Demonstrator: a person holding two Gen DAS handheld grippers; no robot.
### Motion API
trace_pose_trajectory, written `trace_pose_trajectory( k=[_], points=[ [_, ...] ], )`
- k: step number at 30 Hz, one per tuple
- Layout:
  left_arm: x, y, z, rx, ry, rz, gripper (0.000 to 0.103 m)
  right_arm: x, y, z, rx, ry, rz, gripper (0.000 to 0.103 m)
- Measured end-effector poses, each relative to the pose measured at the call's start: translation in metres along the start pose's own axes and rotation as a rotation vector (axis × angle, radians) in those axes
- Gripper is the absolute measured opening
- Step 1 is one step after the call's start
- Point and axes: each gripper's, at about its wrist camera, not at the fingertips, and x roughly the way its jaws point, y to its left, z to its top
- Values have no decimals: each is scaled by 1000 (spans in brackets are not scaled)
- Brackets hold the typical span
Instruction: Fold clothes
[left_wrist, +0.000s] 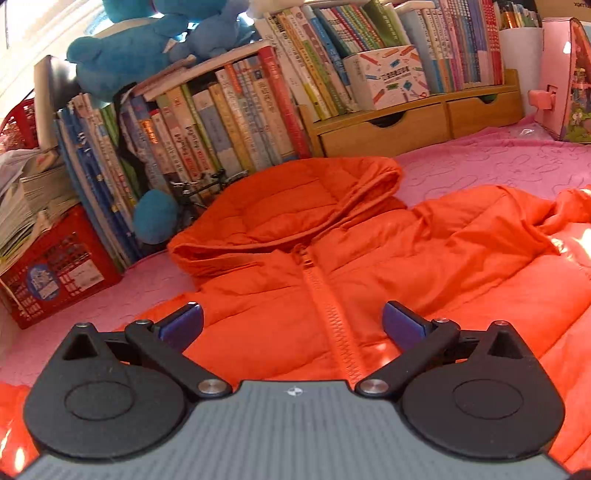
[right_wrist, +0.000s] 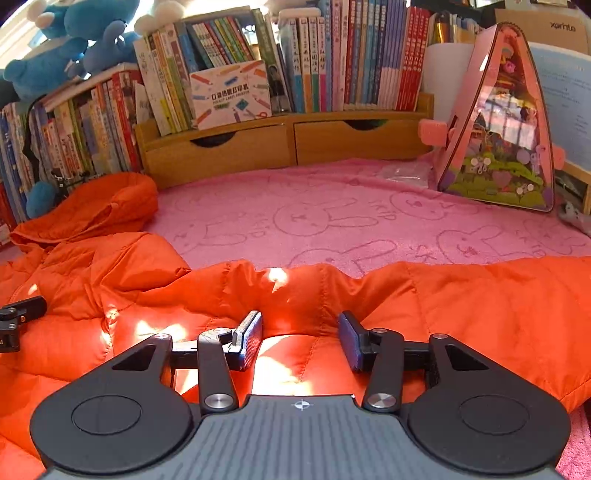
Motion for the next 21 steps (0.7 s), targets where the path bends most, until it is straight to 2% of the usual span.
trace_pose_trajectory(
  k=[2,4,7,10,12,18,21],
  points=[
    [3,27,-14,0,36,86,103,0,-1,0,3,0,12,51],
    [8,53,-30,13,75,224,103,0,-1,0,1,1,19,53],
    [10,105,-50,-124,151,299,103,1,1,0,-11,3,11,53],
    [10,140,-63,-252,189,305,103,1,4,0,-25,4,-2,54],
    [11,151,-68,-294,198,281,103,1,5,-1,-29,4,-5,55],
    [11,145,-66,-267,195,290,103,2,6,-1,-39,7,-15,60],
    [13,148,-67,-278,195,281,103,3,8,-1,-51,12,-33,68]
  ],
)
